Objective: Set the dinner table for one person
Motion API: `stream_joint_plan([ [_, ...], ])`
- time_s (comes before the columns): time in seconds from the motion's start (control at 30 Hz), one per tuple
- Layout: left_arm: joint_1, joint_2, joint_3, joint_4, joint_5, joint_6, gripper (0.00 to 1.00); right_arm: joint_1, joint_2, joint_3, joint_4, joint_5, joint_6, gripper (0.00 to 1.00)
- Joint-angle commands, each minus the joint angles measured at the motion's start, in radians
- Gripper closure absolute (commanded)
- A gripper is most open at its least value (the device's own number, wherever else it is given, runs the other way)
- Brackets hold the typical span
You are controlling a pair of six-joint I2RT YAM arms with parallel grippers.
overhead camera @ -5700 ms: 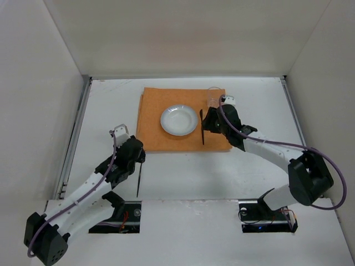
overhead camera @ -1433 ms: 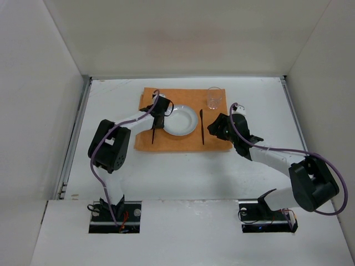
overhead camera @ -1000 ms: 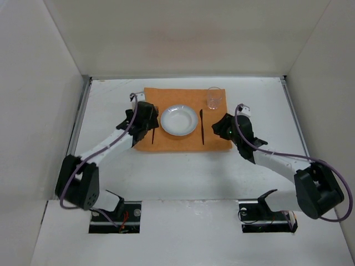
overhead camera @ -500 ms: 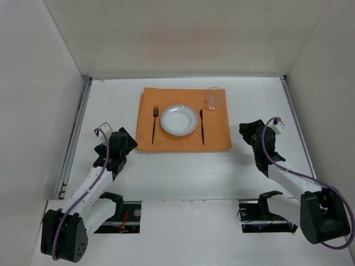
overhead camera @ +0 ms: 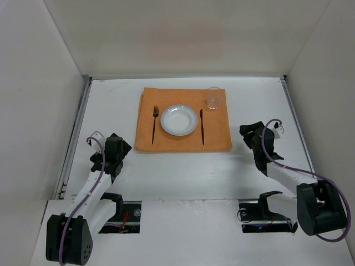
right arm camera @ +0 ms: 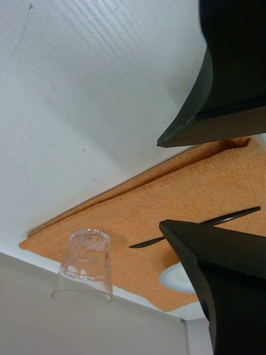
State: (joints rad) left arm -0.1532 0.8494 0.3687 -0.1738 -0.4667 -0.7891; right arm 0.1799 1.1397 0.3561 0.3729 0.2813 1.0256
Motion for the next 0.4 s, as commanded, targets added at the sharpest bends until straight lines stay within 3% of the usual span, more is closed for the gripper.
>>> stream_joint_plan([
  [0.0, -0.004, 0.033, 0.022, 0.054, -0.003, -0.013, 0.00, 0.013, 0.002, 0.023, 0.081, 0.010, 0.010, 0.39],
  [0.37, -0.039, 0.082, 0.053, 0.094, 0.005, 0.019, 0.00, 0.020, -0.001, 0.024, 0.086, 0.006, 0.004, 0.39],
])
